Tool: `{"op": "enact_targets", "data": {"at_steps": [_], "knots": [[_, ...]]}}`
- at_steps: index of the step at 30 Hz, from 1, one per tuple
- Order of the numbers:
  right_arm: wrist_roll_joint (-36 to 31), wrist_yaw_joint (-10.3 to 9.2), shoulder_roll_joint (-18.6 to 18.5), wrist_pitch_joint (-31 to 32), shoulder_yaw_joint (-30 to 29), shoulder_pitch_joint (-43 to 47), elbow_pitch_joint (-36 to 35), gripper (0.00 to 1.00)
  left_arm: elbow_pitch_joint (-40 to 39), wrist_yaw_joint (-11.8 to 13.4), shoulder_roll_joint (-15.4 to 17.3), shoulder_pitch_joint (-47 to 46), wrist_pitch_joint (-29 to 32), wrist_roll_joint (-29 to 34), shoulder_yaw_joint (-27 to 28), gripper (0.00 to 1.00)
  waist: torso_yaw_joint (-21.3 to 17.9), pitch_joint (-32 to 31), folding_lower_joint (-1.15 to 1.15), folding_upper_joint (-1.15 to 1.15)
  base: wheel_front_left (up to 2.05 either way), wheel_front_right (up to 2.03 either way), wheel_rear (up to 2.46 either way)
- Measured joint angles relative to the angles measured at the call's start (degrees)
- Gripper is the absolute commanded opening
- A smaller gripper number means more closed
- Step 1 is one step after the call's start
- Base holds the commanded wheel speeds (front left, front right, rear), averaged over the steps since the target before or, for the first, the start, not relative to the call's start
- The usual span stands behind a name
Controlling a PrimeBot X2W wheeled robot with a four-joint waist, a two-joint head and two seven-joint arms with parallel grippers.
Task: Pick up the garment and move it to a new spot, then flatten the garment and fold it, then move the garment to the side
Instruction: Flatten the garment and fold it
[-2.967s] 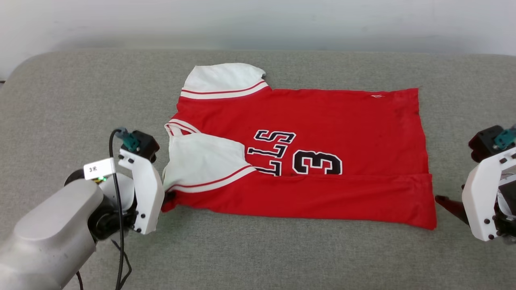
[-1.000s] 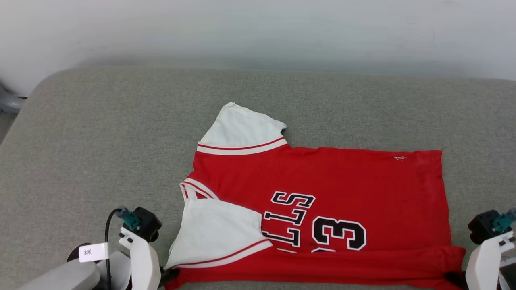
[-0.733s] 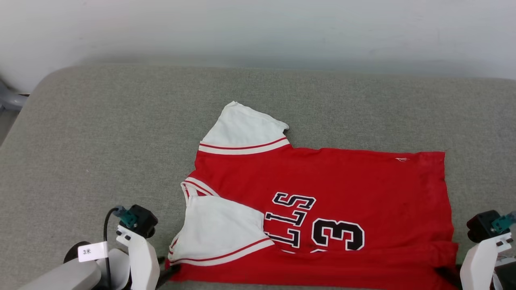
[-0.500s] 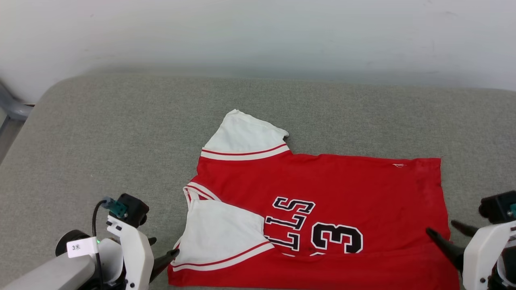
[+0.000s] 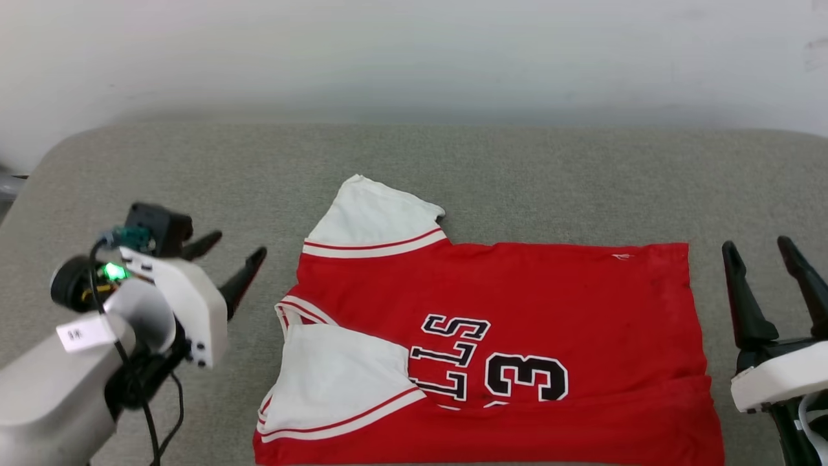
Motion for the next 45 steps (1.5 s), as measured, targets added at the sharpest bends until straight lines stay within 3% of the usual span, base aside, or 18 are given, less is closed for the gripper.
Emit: {"op": "enact_targets", "data": {"at_steps": [9, 12, 19, 28, 40, 41, 42, 45], "knots": [[-7.25, 0.00, 6.75, -7.37, -0.69, -0.51, -4.24, 1.00, 8.58, -4.53, -4.89, -12.44, 2.97, 0.94, 1.67, 1.00, -2.91, 5.38, 0.00, 0.00, 0.00, 0.00, 0.00], [-8.59, 0.00, 8.11, -8.56, 0.12, -1.45, -4.94, 1.00, 11.73, -7.22, -6.11, -17.37, 7.47, 0.46, 1.44, 1.00, -4.10, 8.10, 0.00, 0.00, 0.00, 0.00, 0.00], [-9.51, 0.00, 9.55, -10.02, 1.67, -4.11, -5.23, 1.00, 18.53, -10.62, -8.17, -28.65, 21.06, -1.65, 0.19, 1.00, -6.94, 14.82, 0.01, 0.00, 0.00, 0.00, 0.00], [-10.11, 0.00, 10.05, -11.21, 2.96, -7.61, -5.25, 1.00, 23.45, -12.10, -9.32, -38.51, 35.60, -1.96, -3.67, 1.00, -10.03, 23.01, 0.01, 0.00, 0.00, 0.00, 0.00], [-10.45, 0.00, 10.53, -12.74, 3.34, -9.72, -4.34, 1.00, 25.99, -12.39, -8.59, -41.88, 40.25, -1.21, -7.40, 1.00, -12.73, 29.04, 0.00, 0.00, 0.00, 0.00, 0.00], [-10.48, 0.00, 10.51, -12.76, 3.25, -9.76, -4.23, 1.00, 25.72, -12.39, -8.56, -41.84, 40.27, -1.67, -7.57, 0.45, -12.70, 28.96, 0.00, 0.00, 0.00, 0.00, 0.00], [-10.53, 0.00, 10.47, -12.80, 3.11, -9.85, -4.22, 1.00, 25.41, -12.36, -8.55, -41.74, 40.27, -1.87, -7.86, 0.00, -12.60, 28.83, 0.00, 0.00, 0.00, 0.00, 0.00], [-10.55, 0.00, 9.94, -12.63, 2.82, -10.34, -4.03, 1.00, 24.34, -12.37, -8.58, -41.22, 39.25, -1.93, -9.06, 0.00, -12.26, 28.12, 0.00, 0.00, 0.00, 0.00, 0.00]]}}
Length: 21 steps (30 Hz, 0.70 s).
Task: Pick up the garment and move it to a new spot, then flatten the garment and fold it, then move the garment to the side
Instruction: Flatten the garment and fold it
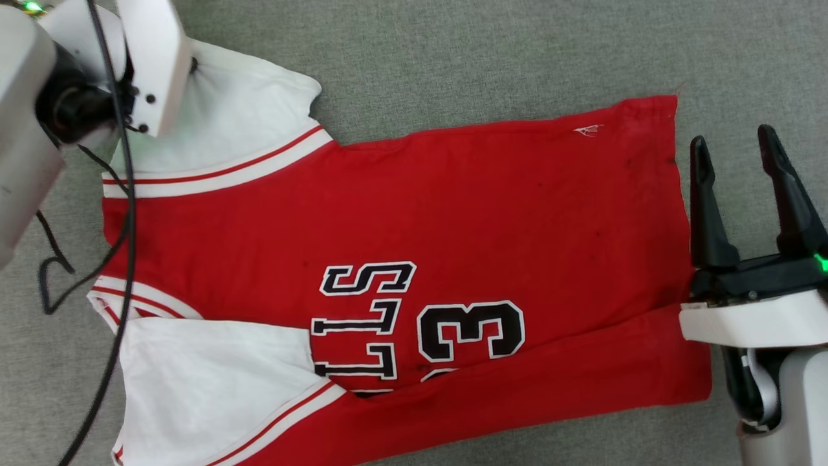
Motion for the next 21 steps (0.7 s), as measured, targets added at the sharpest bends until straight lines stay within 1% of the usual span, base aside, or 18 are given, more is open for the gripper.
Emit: {"op": "enact_targets", "data": {"at_steps": [2, 6, 11, 13, 17, 21], "knots": [[-0.08, 0.00, -1.01, 0.75, -0.32, -0.60, 0.02, 1.00, -0.47, 0.00, -0.40, 0.54, -1.78, 0.03, -0.52, 0.00, 0.35, -0.68, 0.00, 0.00, 0.00, 0.00, 0.00], [0.43, 0.01, -5.01, 5.12, 0.19, -1.90, -0.05, 1.00, -1.22, 0.00, -0.65, 1.44, -5.12, 0.64, -1.75, 0.00, 1.20, -2.72, 0.00, 0.00, 0.00, 0.00, 0.00], [3.99, 0.01, -12.11, 14.26, 0.37, -5.44, -0.60, 1.00, -3.99, -0.01, -1.03, 2.09, -9.73, 1.72, -2.98, 0.00, 2.90, -5.72, 0.00, 0.00, 0.00, 0.00, 0.00], [6.14, 0.01, -15.59, 19.47, 1.13, -6.99, 0.08, 1.00, -5.31, -0.05, -1.22, 2.46, -11.16, 1.87, -3.60, 0.00, 3.87, -6.79, 0.00, 0.00, 0.00, 0.00, 0.00], [11.85, 0.00, -22.98, 31.48, 4.46, -10.60, 3.88, 1.00, -7.70, -0.05, -1.15, 2.75, -14.04, 2.25, -4.13, 0.00, 5.98, -8.51, 0.00, 0.00, 0.00, 0.00, 0.00], [17.70, 0.02, -27.96, 43.72, 9.23, -14.22, 7.64, 1.00, -9.57, -0.05, -1.16, 3.30, -16.03, 3.02, -4.53, 0.00, 7.98, -9.67, 0.00, 0.00, 0.00, 0.00, 0.00]]}}
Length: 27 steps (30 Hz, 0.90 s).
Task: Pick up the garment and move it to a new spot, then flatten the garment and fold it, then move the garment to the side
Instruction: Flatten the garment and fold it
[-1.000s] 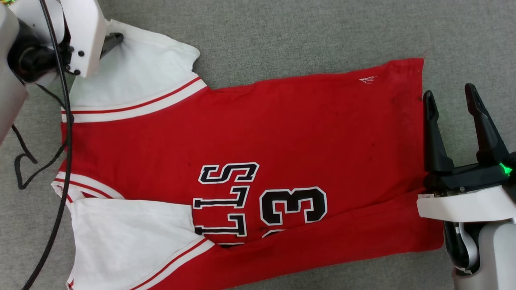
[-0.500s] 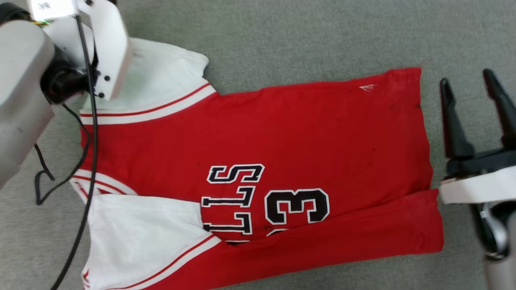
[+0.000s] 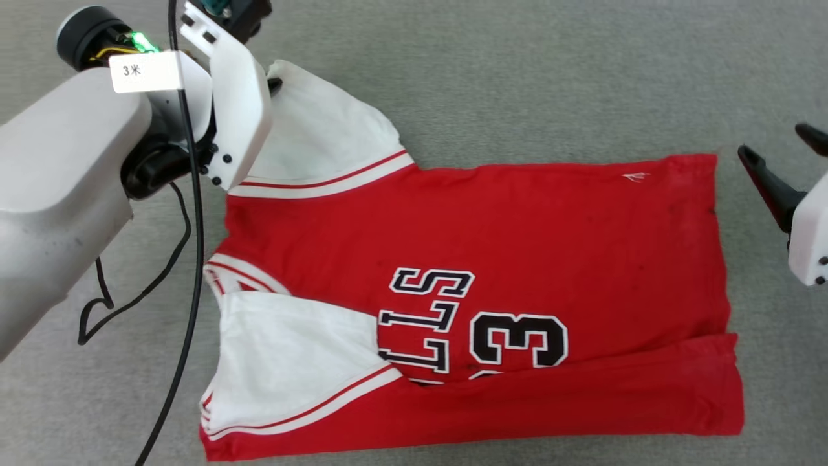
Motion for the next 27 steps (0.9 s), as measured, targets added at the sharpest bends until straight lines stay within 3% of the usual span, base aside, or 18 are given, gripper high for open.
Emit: {"op": "enact_targets", "data": {"at_steps": [5, 8, 23, 25, 27], "knots": [[4.46, 0.00, -2.49, 11.58, 4.88, -4.27, 4.97, 1.00, -2.03, 0.03, -0.49, 0.10, -1.37, 0.41, -0.04, 0.00, 2.04, -0.18, 0.00, 0.00, 0.00, 0.00, 0.00], [5.47, -0.01, -3.02, 15.27, 6.83, -6.73, 7.84, 1.00, -2.71, 0.19, -0.57, 0.07, -1.71, 0.85, -0.03, 0.00, 2.89, 0.53, 0.00, 0.00, 0.00, 0.00, 0.00], [5.21, -0.03, -2.58, 14.58, 16.21, -12.22, 20.48, 1.00, -3.41, 0.38, -0.83, -0.85, -4.04, 1.32, 0.47, 0.00, 5.48, 4.23, -0.02, 0.00, 0.00, 0.00, 0.00], [5.58, -0.02, -2.71, 12.74, 16.64, -12.51, 21.34, 0.02, -3.09, 0.38, -0.90, -0.85, -4.26, 1.31, 0.46, 0.00, 5.49, 4.21, -0.02, 0.00, 0.00, 0.00, 0.00], [5.77, 0.00, -2.66, 10.11, 16.94, -12.62, 22.14, 0.00, -2.67, 0.38, -0.98, -0.82, -4.70, 1.14, 0.45, 0.00, 5.42, 3.85, -0.01, 0.00, 0.00, 0.00, 0.00]]}}
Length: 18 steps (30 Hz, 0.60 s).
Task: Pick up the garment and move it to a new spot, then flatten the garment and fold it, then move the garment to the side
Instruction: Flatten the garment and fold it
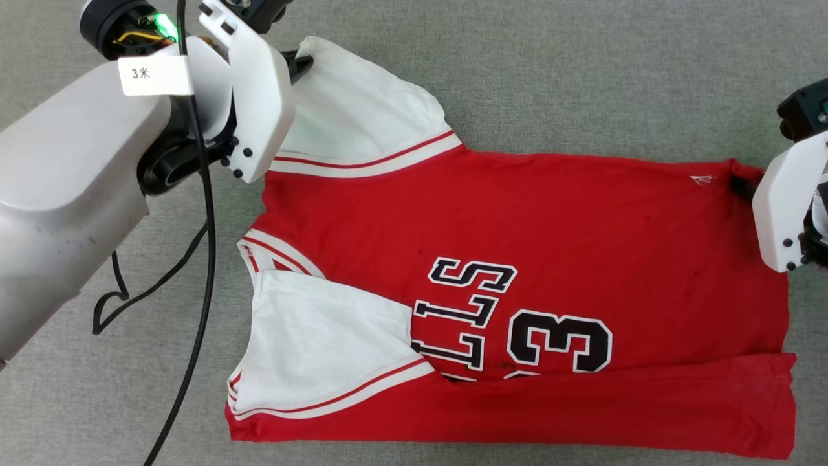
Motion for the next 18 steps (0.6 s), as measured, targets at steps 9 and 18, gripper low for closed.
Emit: {"op": "enact_targets", "data": {"at_steps": [9, 18], "knots": [[0.85, 0.01, 0.23, -14.97, -2.31, 2.20, 0.62, 0.00, 0.94, -0.04, 0.34, 2.80, -3.45, -1.90, 0.70, 0.00, 0.03, -4.52, 0.01, 0.00, 0.00, 0.00, 0.00], [0.32, 0.00, 1.55, -21.72, -6.47, 10.94, -3.41, 0.00, -2.74, 2.00, 2.89, 9.38, -6.21, -3.38, 0.46, 0.00, 0.71, -10.81, 0.01, 0.00, 0.00, 0.00, 0.00]]}}
